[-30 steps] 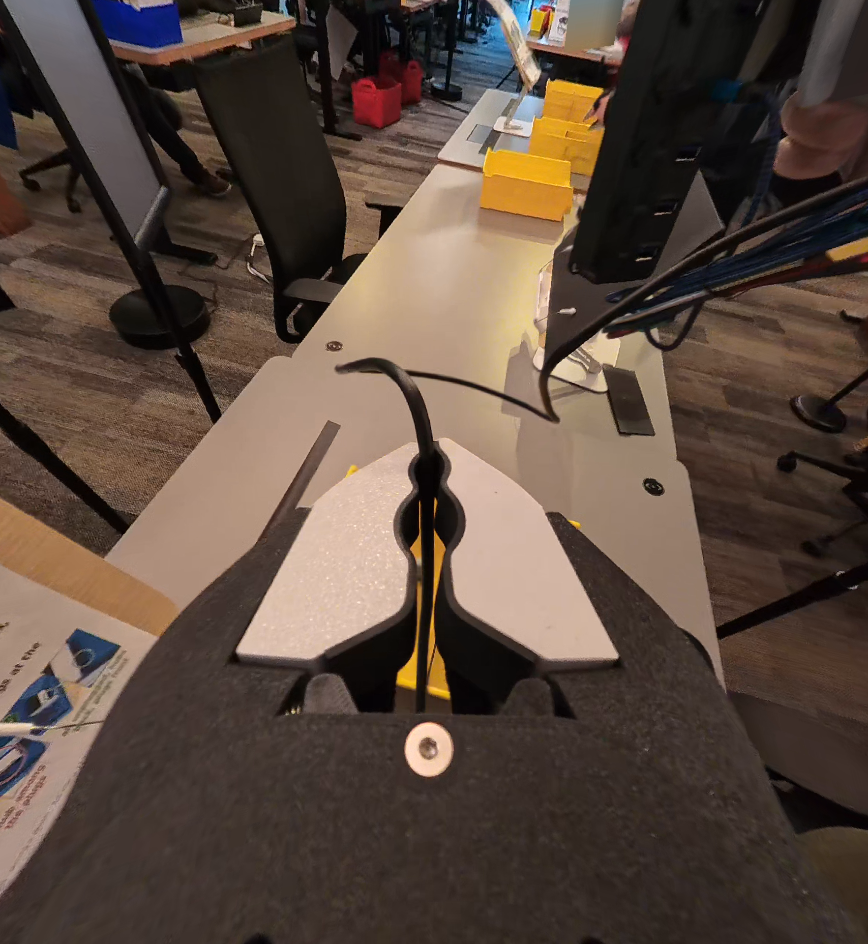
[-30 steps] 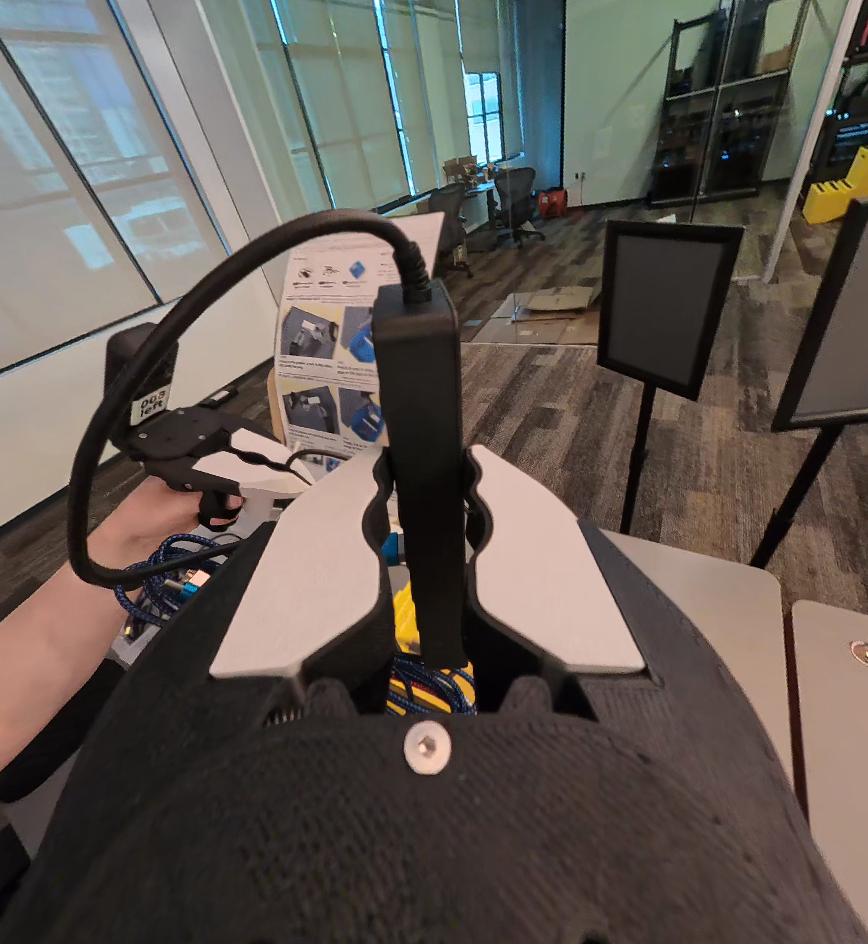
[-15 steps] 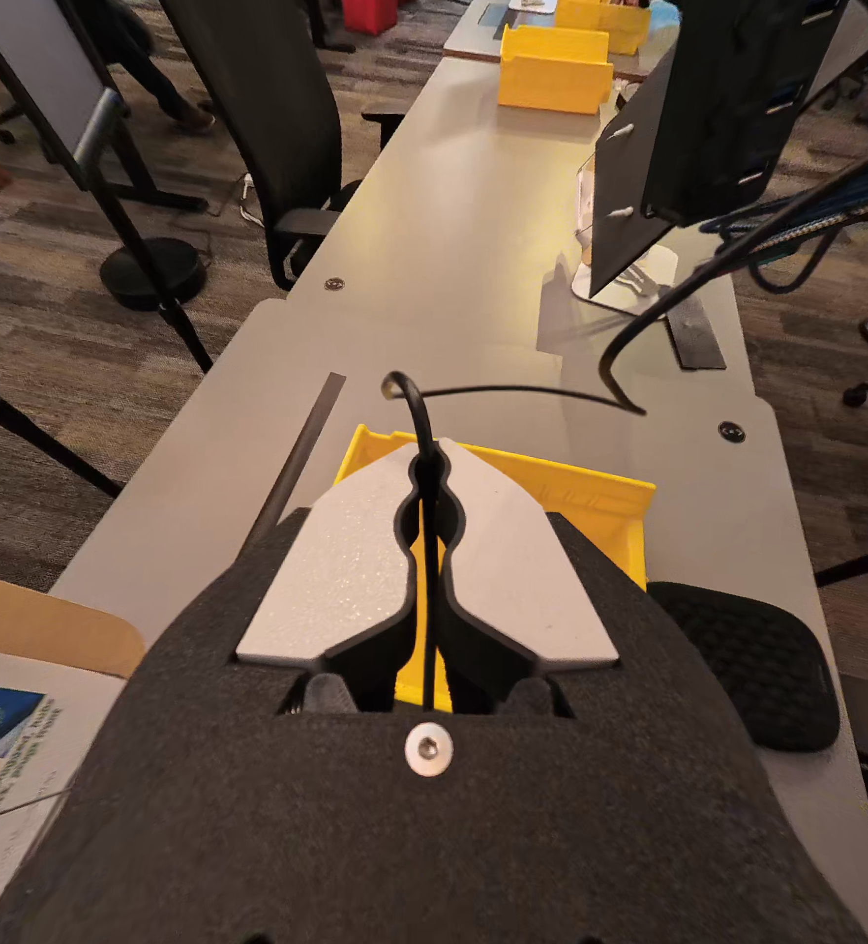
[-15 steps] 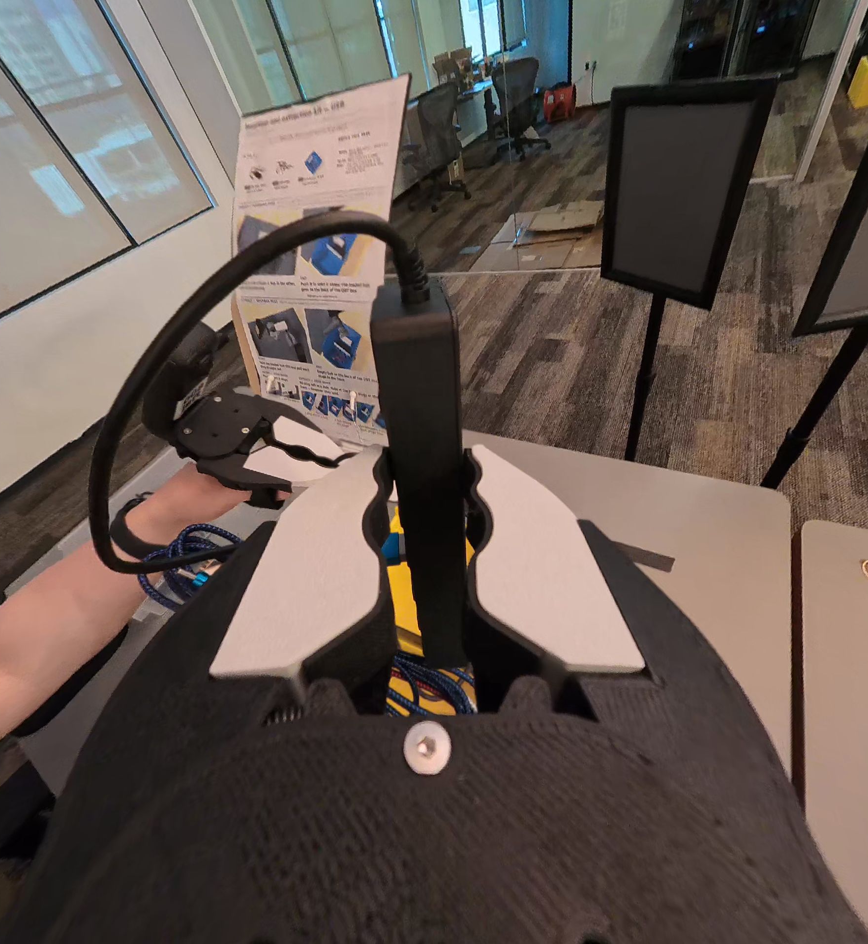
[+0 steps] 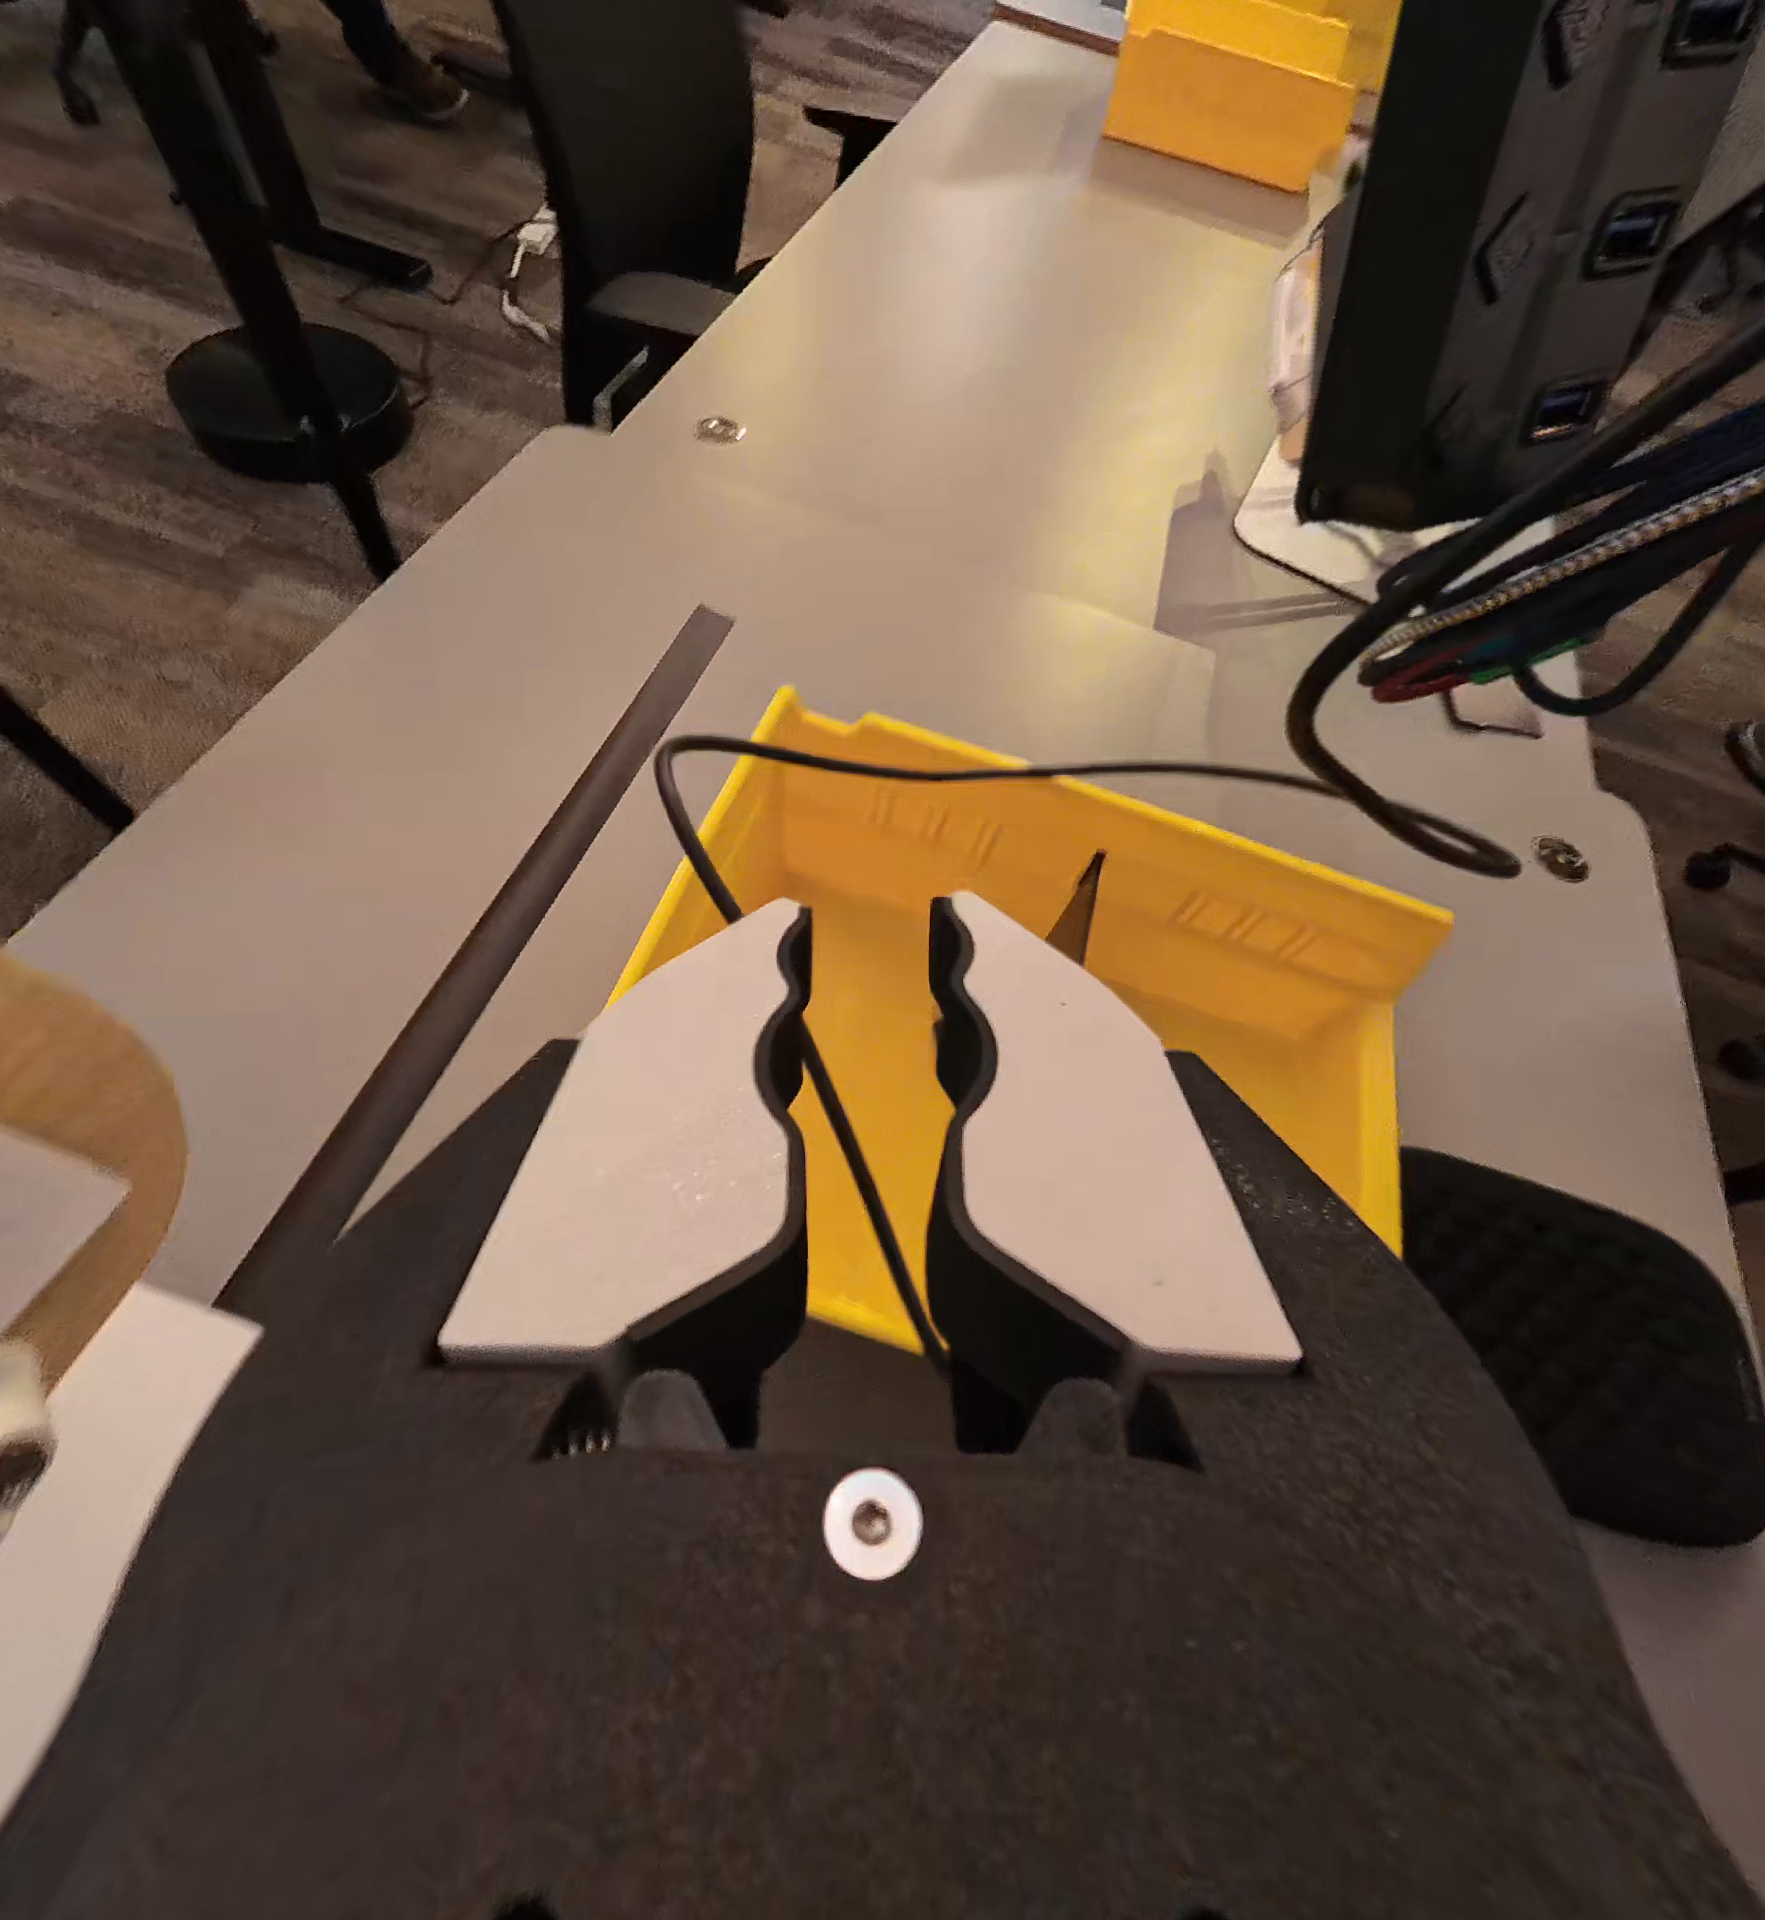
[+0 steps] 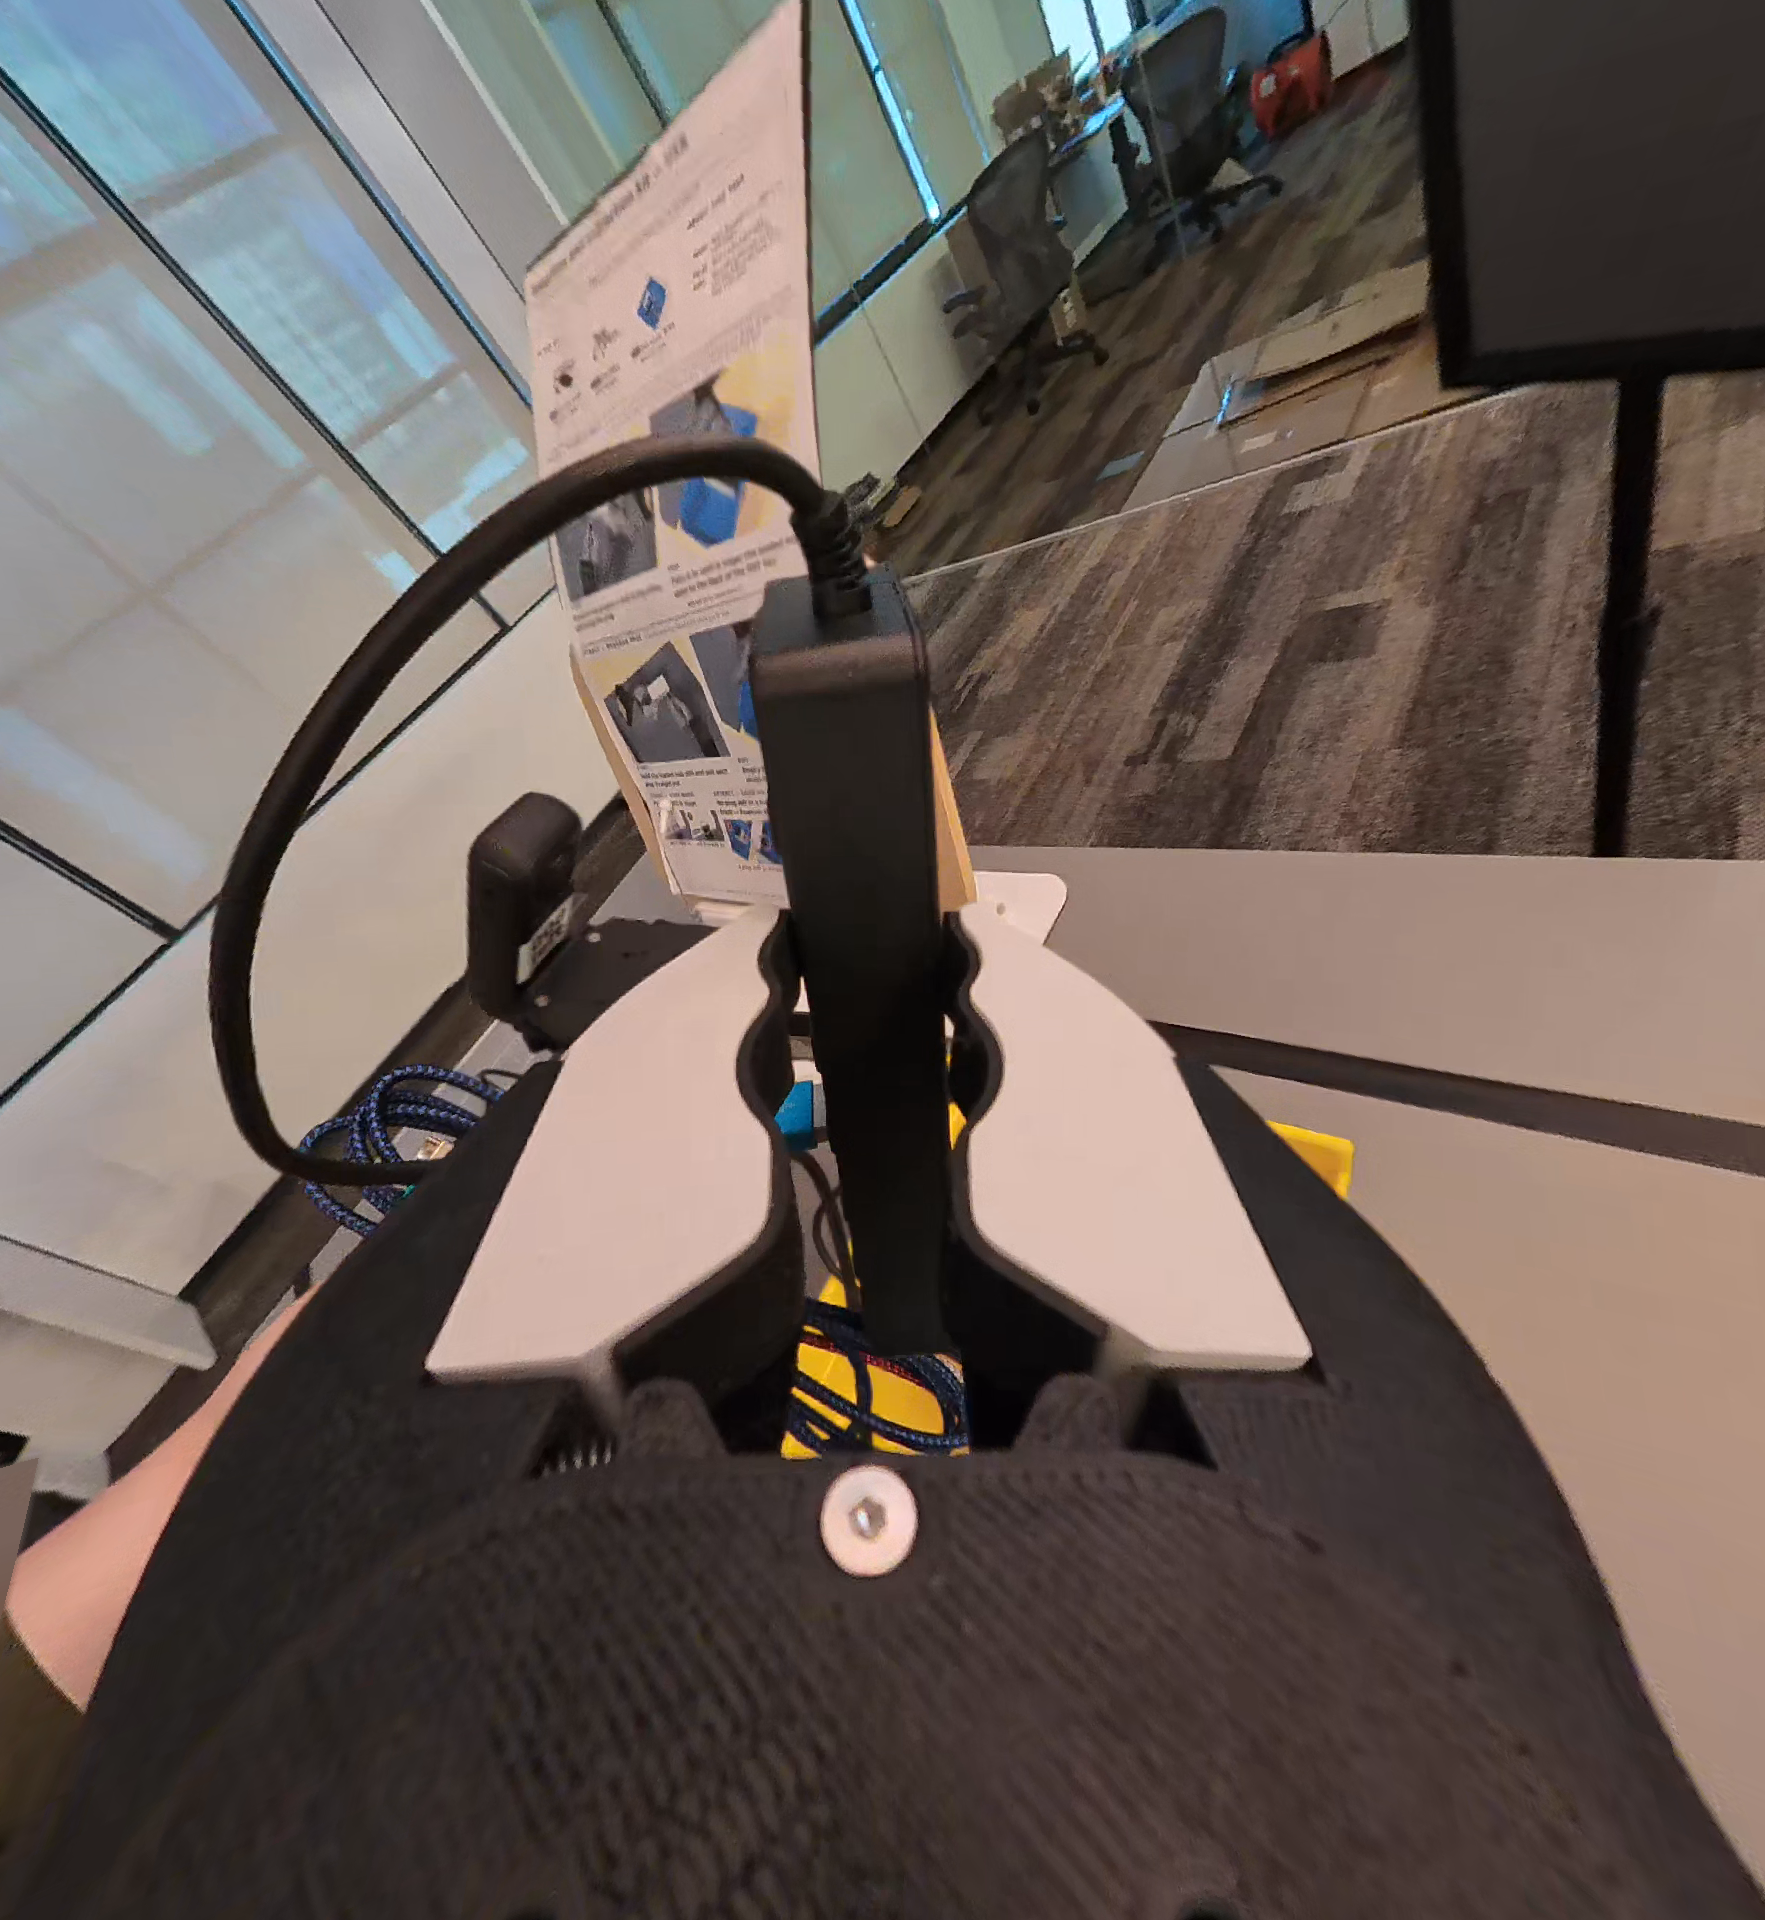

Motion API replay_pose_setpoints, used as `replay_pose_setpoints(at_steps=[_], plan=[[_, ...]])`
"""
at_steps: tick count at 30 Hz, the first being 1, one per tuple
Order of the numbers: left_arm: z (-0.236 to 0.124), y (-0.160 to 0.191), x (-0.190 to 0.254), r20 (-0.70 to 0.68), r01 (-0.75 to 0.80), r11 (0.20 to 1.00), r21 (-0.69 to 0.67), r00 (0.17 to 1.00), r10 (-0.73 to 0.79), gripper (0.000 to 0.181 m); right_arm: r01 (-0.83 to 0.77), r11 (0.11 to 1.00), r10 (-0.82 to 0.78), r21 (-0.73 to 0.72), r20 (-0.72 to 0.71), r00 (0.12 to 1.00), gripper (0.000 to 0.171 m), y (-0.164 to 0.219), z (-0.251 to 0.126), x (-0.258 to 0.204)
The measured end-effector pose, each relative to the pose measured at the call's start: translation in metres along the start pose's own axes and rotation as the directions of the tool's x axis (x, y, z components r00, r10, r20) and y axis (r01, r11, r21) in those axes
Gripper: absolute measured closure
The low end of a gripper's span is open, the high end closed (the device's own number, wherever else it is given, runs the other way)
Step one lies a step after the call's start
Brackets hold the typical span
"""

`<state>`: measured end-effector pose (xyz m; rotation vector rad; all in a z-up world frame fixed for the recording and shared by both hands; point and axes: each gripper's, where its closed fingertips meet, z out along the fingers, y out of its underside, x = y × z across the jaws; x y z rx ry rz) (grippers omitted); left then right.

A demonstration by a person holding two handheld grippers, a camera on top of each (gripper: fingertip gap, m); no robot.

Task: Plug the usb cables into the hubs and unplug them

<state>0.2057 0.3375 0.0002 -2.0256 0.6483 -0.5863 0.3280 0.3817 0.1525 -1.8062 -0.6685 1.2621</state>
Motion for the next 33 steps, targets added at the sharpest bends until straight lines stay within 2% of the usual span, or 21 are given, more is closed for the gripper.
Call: replay_pose_setpoints(at_steps=[4, 9, 11, 16, 19, 22, 24, 27, 29, 33], plan=[[-0.027, 0.026, -0.012, 0.067, -0.011, 1.000, 0.025, 0.998, 0.009, 0.157, -0.018, 0.999, 0.018, -0.029, 0.014, 1.000, 0.144, 0.019, 0.036, 0.012], [-0.062, 0.047, -0.001, 0.090, -0.002, 0.991, 0.135, 0.996, -0.010, 0.136, 0.032, 0.999, -0.030, -0.036, 0.061, 0.998, 0.144, 0.042, 0.080, 0.022], [-0.073, 0.057, 0.006, 0.087, 0.017, 0.989, 0.150, 0.996, -0.031, 0.129, 0.082, 0.996, -0.077, -0.039, 0.104, 0.992, 0.144, 0.057, 0.094, 0.024], [-0.100, 0.074, 0.029, 0.030, 0.066, 0.973, 0.221, 0.997, -0.075, 0.131, 0.276, 0.957, -0.261, -0.093, 0.146, 0.954, 0.144, 0.100, 0.115, 0.040], [-0.113, 0.083, 0.040, 0.006, 0.082, 0.967, 0.241, 0.996, -0.086, 0.134, 0.391, 0.888, -0.371, -0.243, 0.123, 0.920, 0.144, 0.136, 0.122, 0.062], [-0.127, 0.091, 0.047, 0.031, 0.045, 0.970, 0.238, 0.998, -0.054, 0.135, 0.549, 0.725, -0.537, -0.416, 0.156, 0.829, 0.144, 0.178, 0.125, 0.079], [-0.138, 0.090, 0.052, 0.048, 0.026, 0.966, 0.257, 0.998, -0.039, 0.135, 0.590, 0.649, -0.568, -0.481, 0.210, 0.796, 0.144, 0.200, 0.130, 0.079], [-0.153, 0.082, 0.060, 0.044, 0.006, 0.958, 0.288, 0.999, -0.020, 0.138, 0.591, 0.629, -0.564, -0.505, 0.226, 0.794, 0.144, 0.211, 0.143, 0.075], [-0.162, 0.078, 0.065, 0.047, -0.010, 0.954, 0.298, 0.999, -0.004, 0.138, 0.583, 0.581, -0.571, -0.568, 0.226, 0.789, 0.144, 0.219, 0.146, 0.081], [-0.175, 0.074, 0.072, 0.055, -0.035, 0.953, 0.301, 0.998, 0.020, 0.138, 0.573, 0.543, -0.588, -0.614, 0.209, 0.781, 0.144, 0.220, 0.154, 0.085]])
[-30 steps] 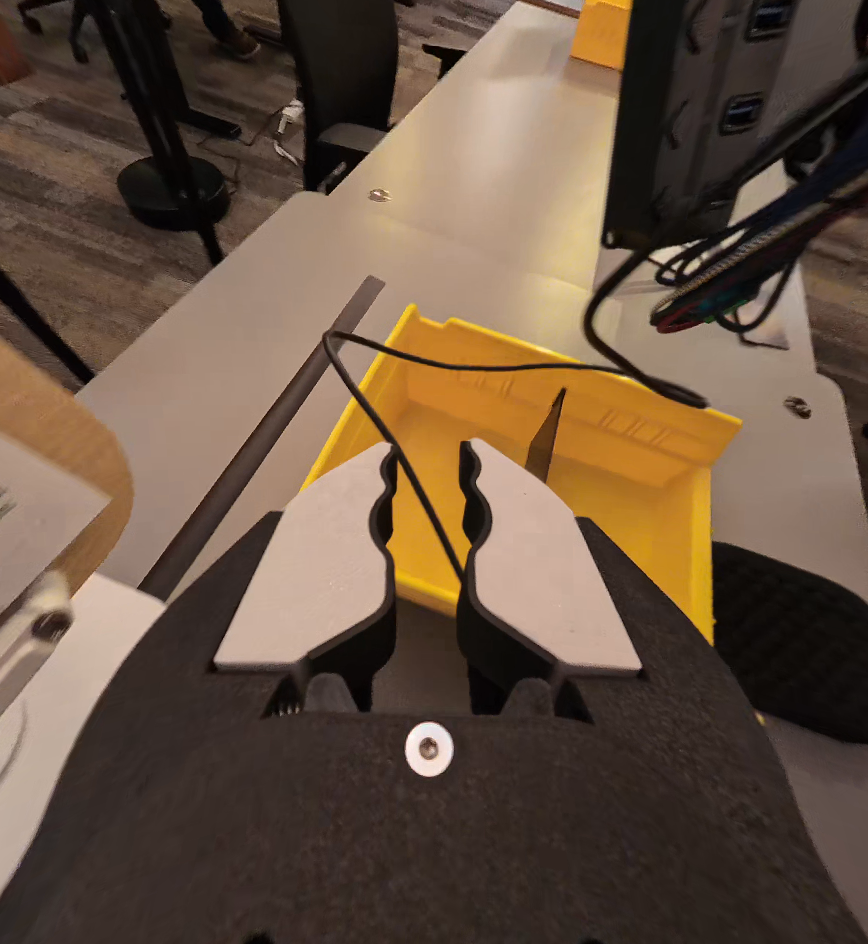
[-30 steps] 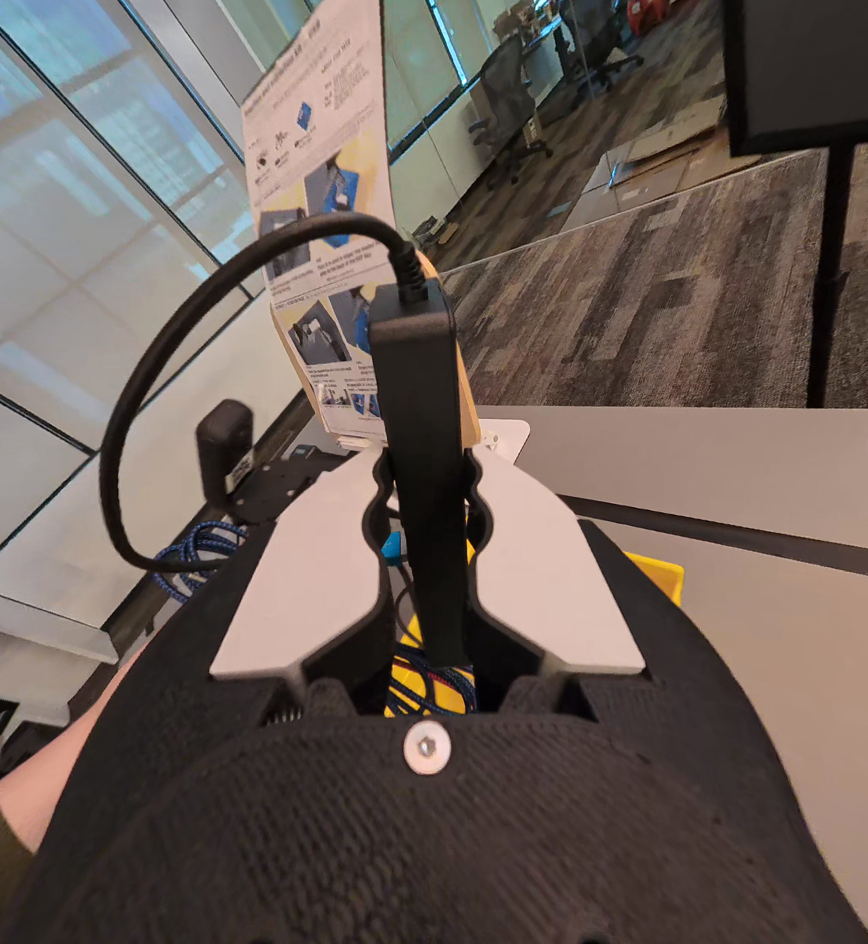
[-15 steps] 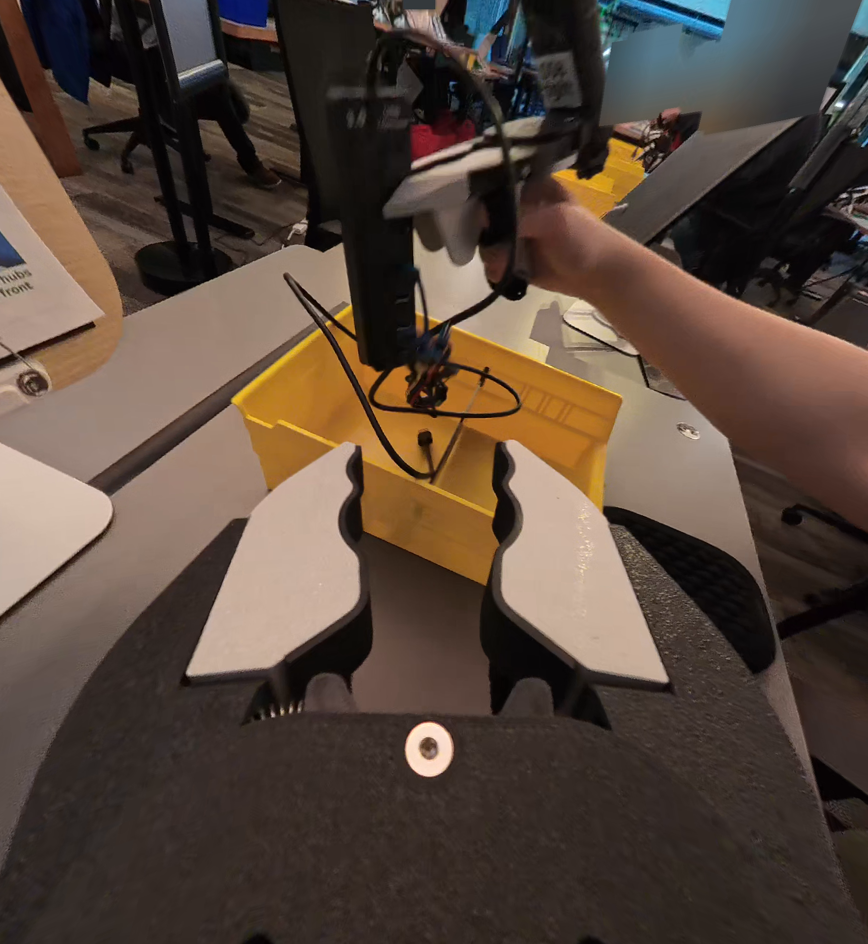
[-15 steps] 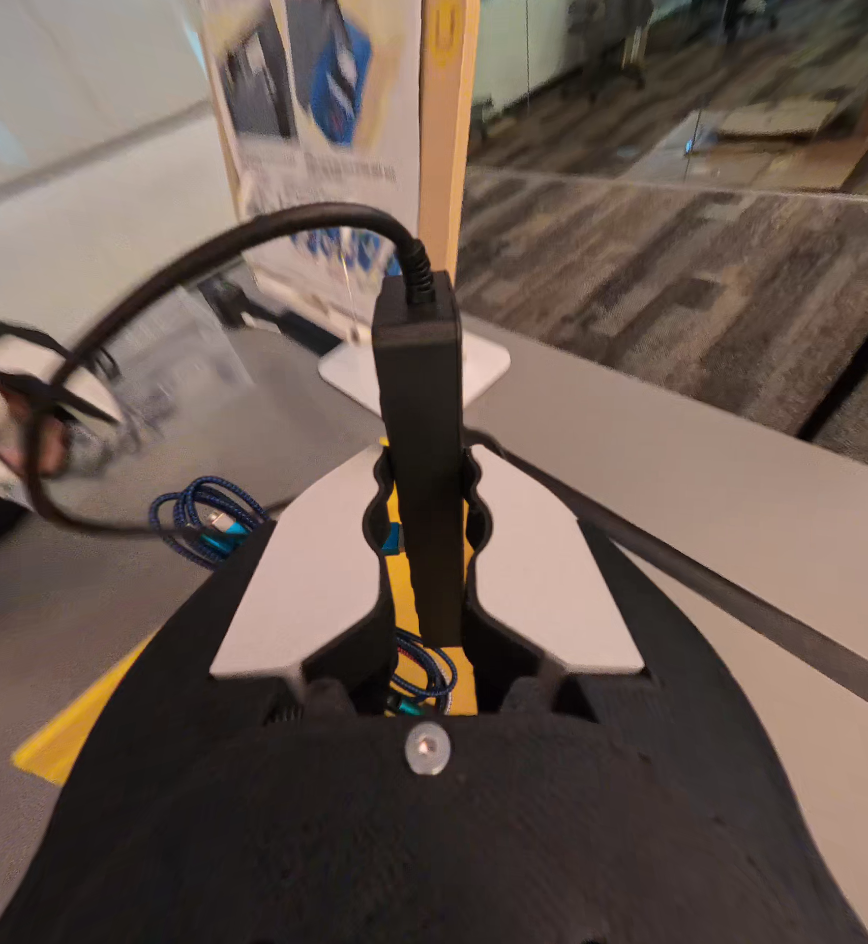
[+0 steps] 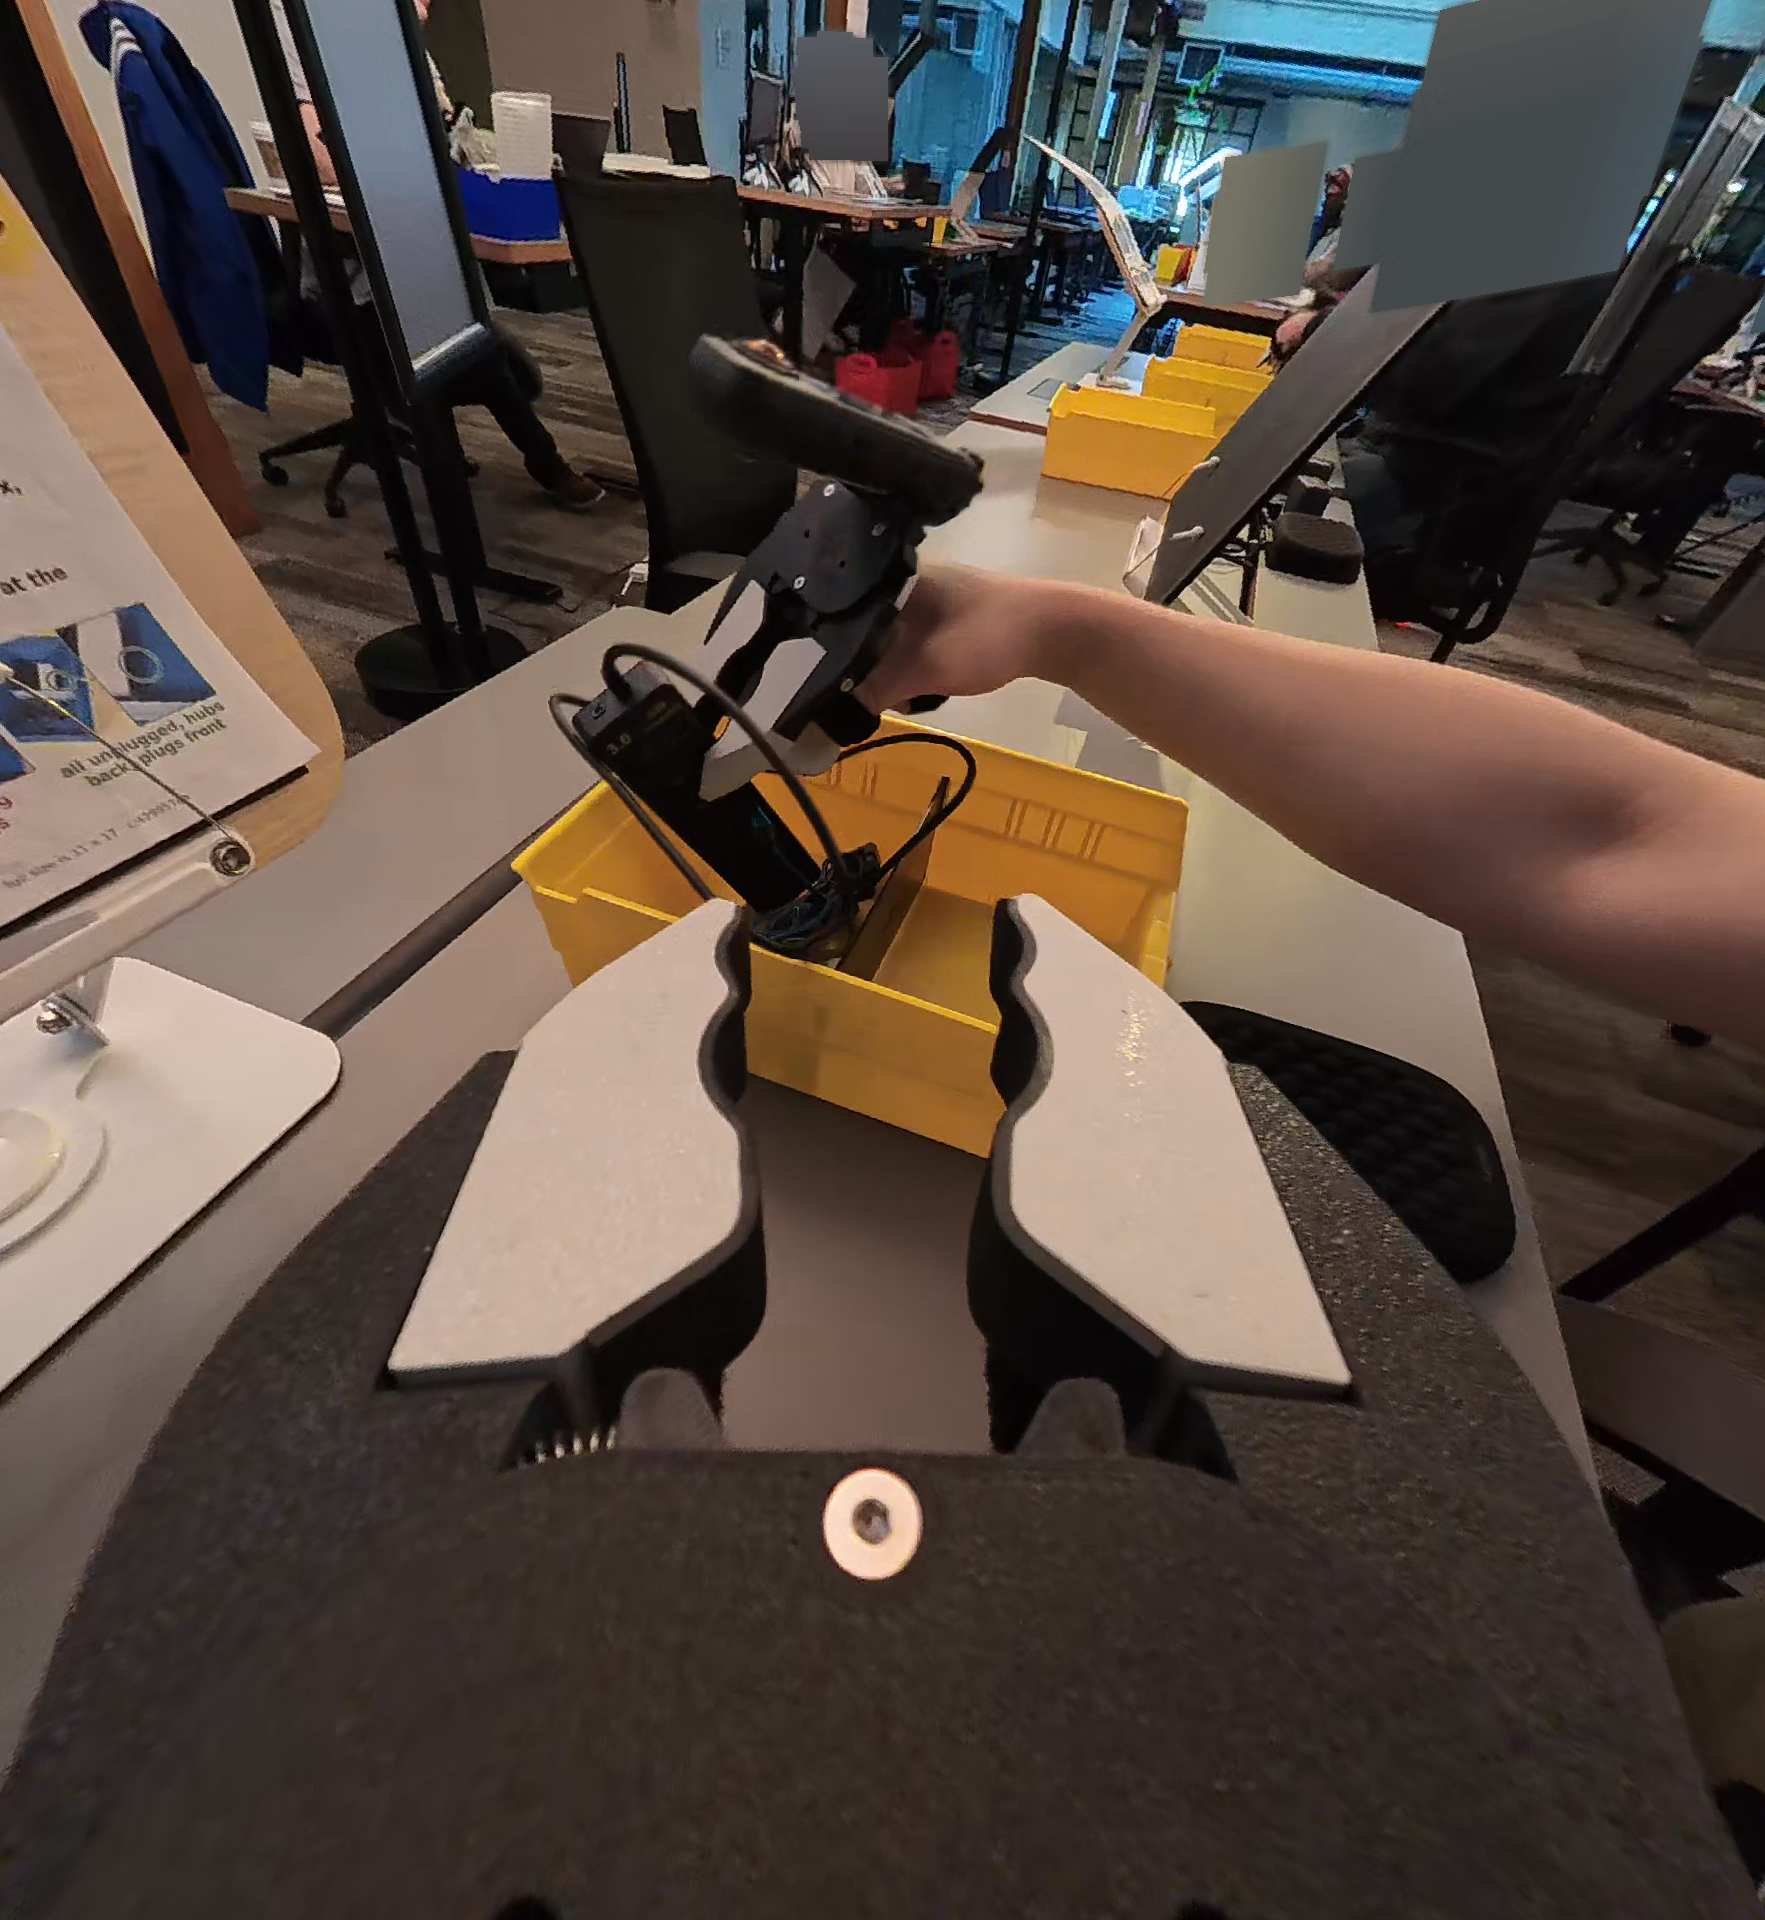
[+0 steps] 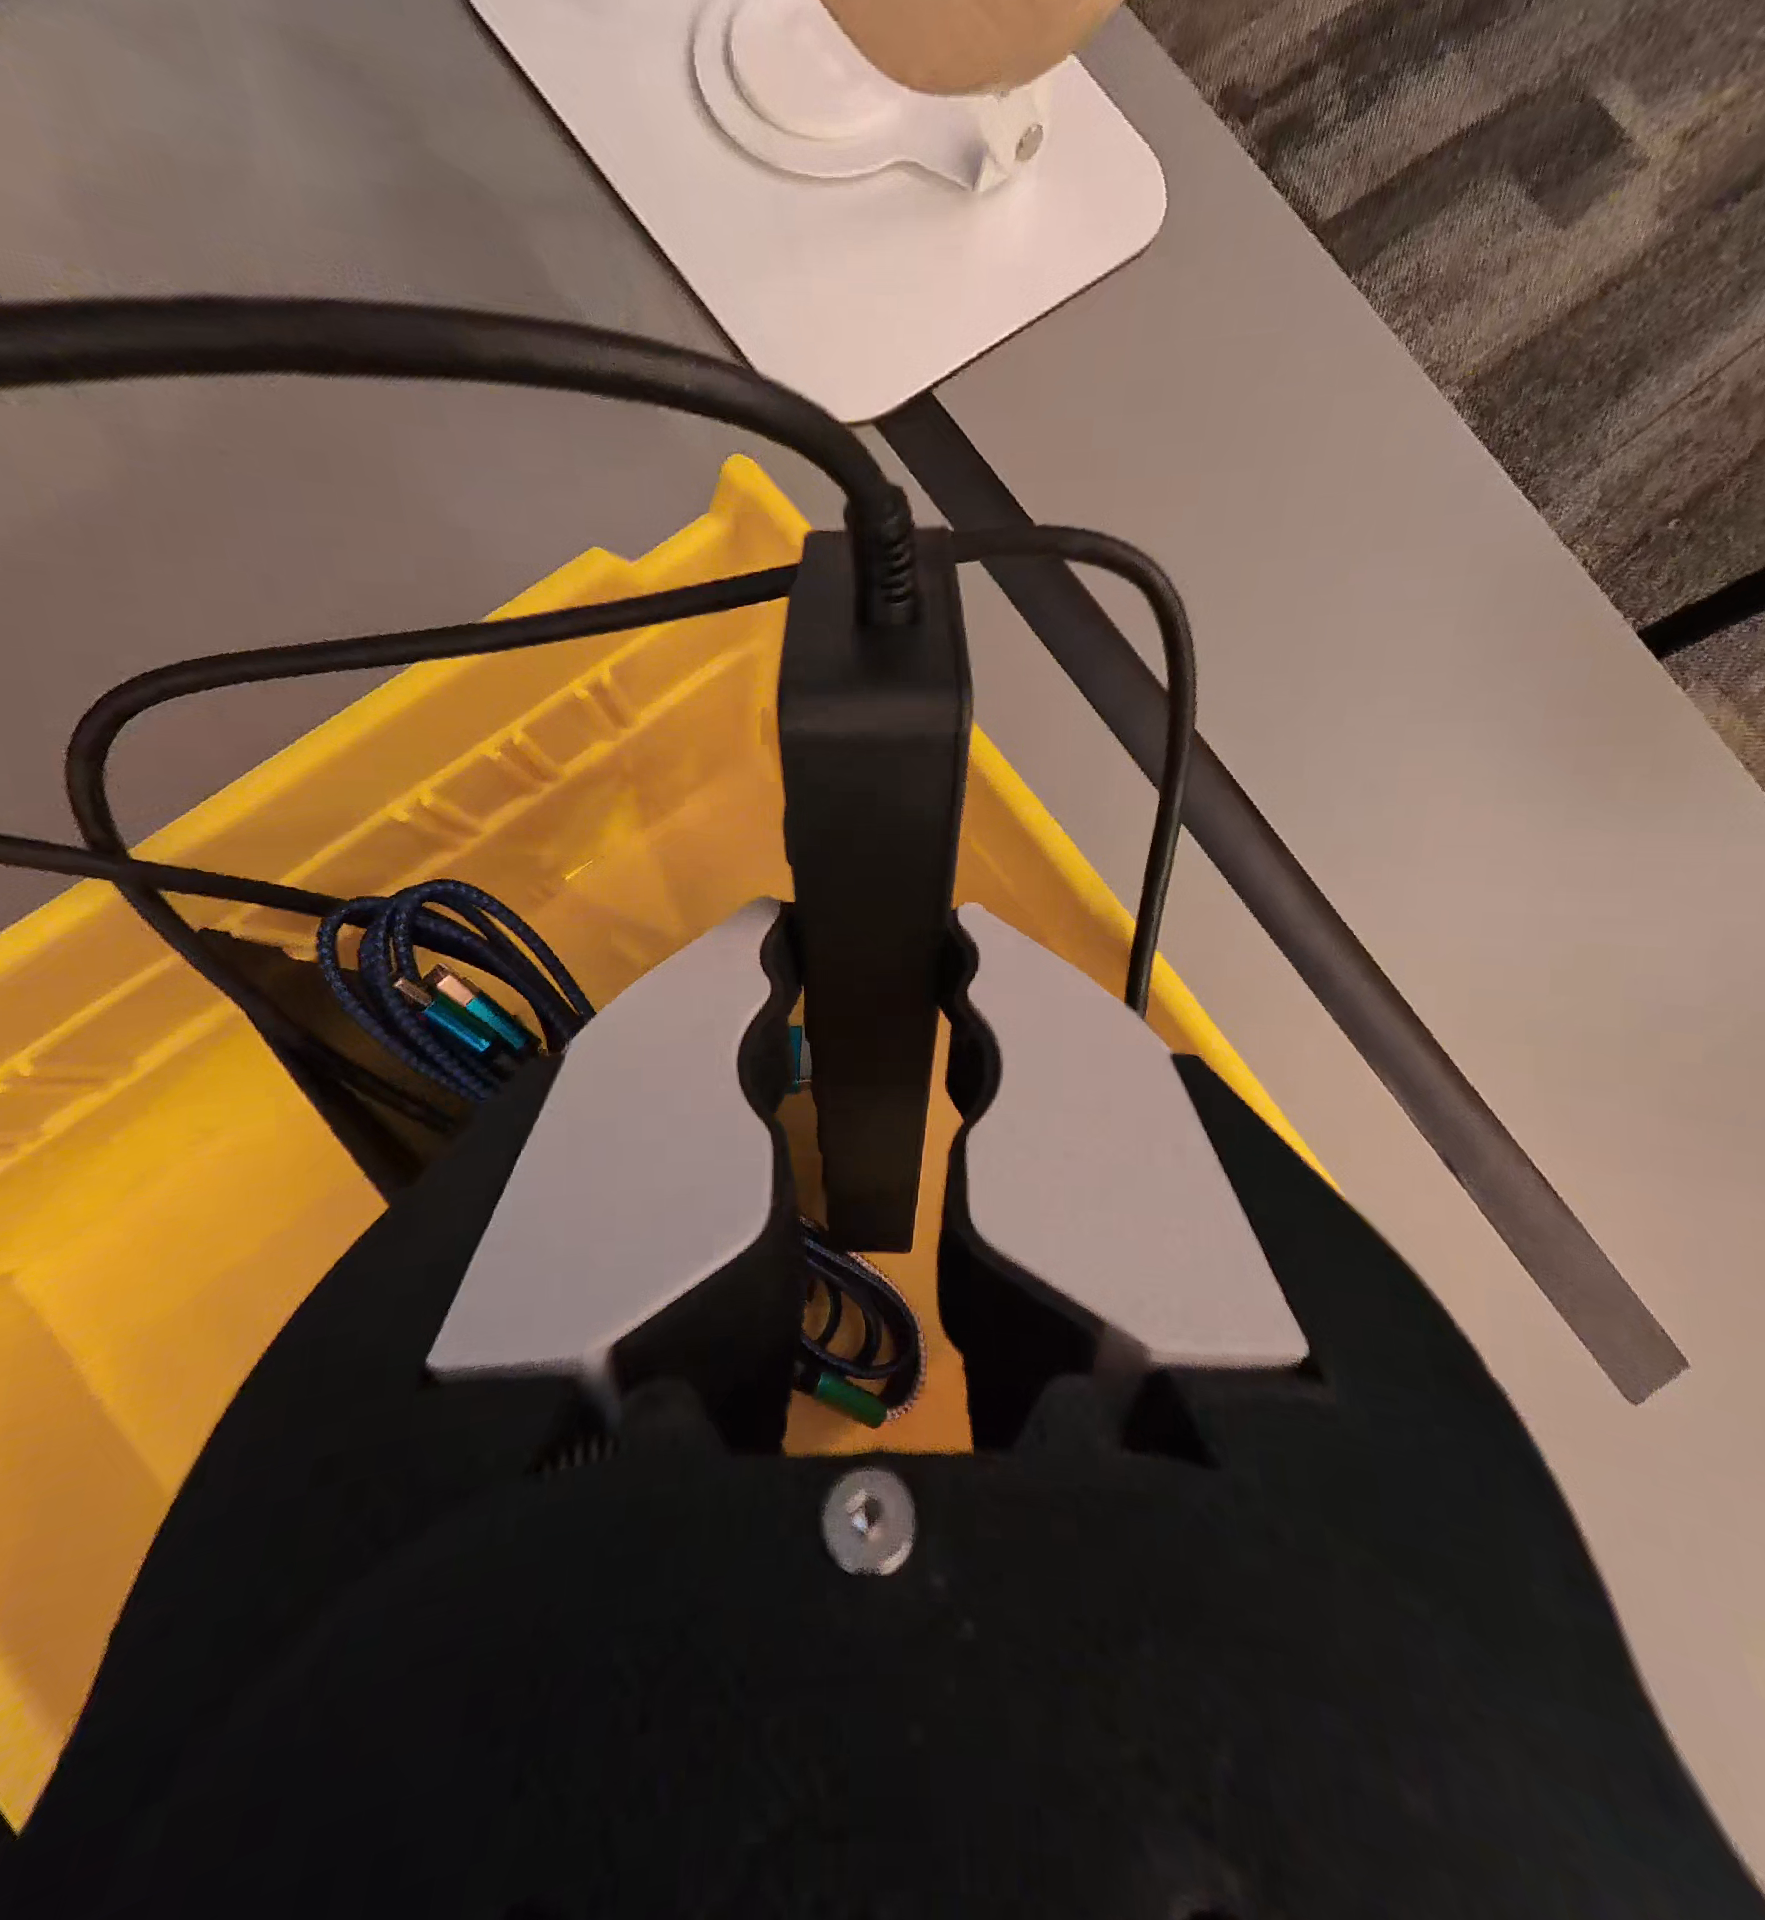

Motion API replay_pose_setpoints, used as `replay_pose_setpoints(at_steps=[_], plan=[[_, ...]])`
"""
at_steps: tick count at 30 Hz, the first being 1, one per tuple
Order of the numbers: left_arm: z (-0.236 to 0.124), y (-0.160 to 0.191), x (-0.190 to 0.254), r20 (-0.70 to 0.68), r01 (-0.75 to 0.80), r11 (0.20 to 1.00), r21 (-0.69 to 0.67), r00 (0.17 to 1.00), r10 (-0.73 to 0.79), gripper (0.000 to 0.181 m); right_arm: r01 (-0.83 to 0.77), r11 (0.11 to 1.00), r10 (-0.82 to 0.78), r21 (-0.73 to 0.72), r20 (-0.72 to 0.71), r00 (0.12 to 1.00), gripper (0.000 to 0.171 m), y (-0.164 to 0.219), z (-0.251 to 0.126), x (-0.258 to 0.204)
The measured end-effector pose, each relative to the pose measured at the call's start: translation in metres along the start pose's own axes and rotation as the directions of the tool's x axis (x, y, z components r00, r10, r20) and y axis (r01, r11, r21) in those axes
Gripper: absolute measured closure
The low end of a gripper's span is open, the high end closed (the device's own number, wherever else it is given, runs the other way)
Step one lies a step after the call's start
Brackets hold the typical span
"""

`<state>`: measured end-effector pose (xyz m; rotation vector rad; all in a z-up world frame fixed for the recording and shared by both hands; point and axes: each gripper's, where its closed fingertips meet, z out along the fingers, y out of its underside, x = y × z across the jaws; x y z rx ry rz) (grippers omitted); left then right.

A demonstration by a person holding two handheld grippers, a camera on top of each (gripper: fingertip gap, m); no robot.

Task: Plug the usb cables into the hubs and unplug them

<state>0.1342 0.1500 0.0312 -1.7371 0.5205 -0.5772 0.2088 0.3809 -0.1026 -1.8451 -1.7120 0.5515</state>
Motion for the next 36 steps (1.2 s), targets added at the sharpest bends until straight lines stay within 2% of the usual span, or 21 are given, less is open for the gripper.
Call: replay_pose_setpoints(at_steps=[5, 8, 10, 12, 15, 17, 19, 22, 25, 28, 31, 36], plan=[[-0.020, -0.012, -0.003, 0.043, -0.017, 1.000, 0.021, 0.999, 0.016, 0.136, -0.007, 1.000, 0.006, -0.031, -0.045, 0.999, 0.144, -0.002, -0.006, 0.002], [-0.037, -0.017, -0.010, 0.098, -0.024, 0.999, 0.024, 0.995, 0.021, 0.136, -0.013, 0.999, 0.014, 0.030, -0.055, 0.998, 0.143, -0.011, -0.033, -0.001], [-0.047, -0.021, -0.013, 0.119, -0.021, 0.999, 0.035, 0.993, 0.017, 0.136, -0.054, 0.996, 0.060, 0.072, -0.082, 0.995, 0.136, -0.013, -0.061, -0.003], [-0.057, -0.024, -0.014, 0.132, -0.015, 0.999, 0.047, 0.991, 0.009, 0.136, -0.188, 0.982, 0.188, 0.011, -0.162, 0.969, 0.127, 0.016, -0.088, 0.001], [-0.065, -0.027, -0.013, 0.142, -0.007, 0.999, 0.049, 0.990, 0.000, 0.136, -0.412, 0.897, 0.350, -0.161, -0.312, 0.883, 0.126, 0.094, -0.116, 0.001], [-0.066, -0.025, -0.014, 0.162, -0.016, 1.000, 0.027, 0.987, 0.012, 0.136, -0.561, 0.806, 0.494, -0.186, -0.309, 0.813, 0.127, 0.128, -0.117, -0.011], [-0.065, -0.023, -0.017, 0.197, -0.032, 0.999, 0.005, 0.980, 0.031, 0.136, -0.692, 0.703, 0.653, -0.160, -0.238, 0.719, 0.132, 0.143, -0.108, -0.025], [-0.061, -0.020, -0.016, 0.206, -0.031, 0.999, -0.013, 0.978, 0.033, 0.136, -0.797, 0.591, 0.757, -0.124, -0.256, 0.601, 0.136, 0.157, -0.096, -0.022], [-0.054, -0.020, -0.009, 0.151, -0.008, 1.000, -0.009, 0.988, 0.009, 0.140, -0.836, 0.535, 0.817, -0.122, -0.177, 0.548, 0.163, 0.150, -0.082, -0.026], [-0.051, -0.020, -0.008, 0.156, -0.016, 1.000, -0.025, 0.988, 0.020, 0.143, -0.834, 0.539, 0.813, -0.119, -0.186, 0.552, 0.163, 0.151, -0.082, -0.026], [-0.052, -0.018, -0.009, 0.184, -0.044, 0.998, -0.047, 0.982, 0.051, 0.144, -0.875, 0.475, 0.863, -0.098, -0.144, 0.484, 0.162, 0.156, -0.087, -0.027], [-0.062, -0.026, -0.009, 0.210, -0.050, 0.999, -0.003, 0.977, 0.049, 0.144, -0.892, 0.447, 0.877, -0.060, -0.169, 0.451, 0.162, 0.177, -0.103, -0.019]])
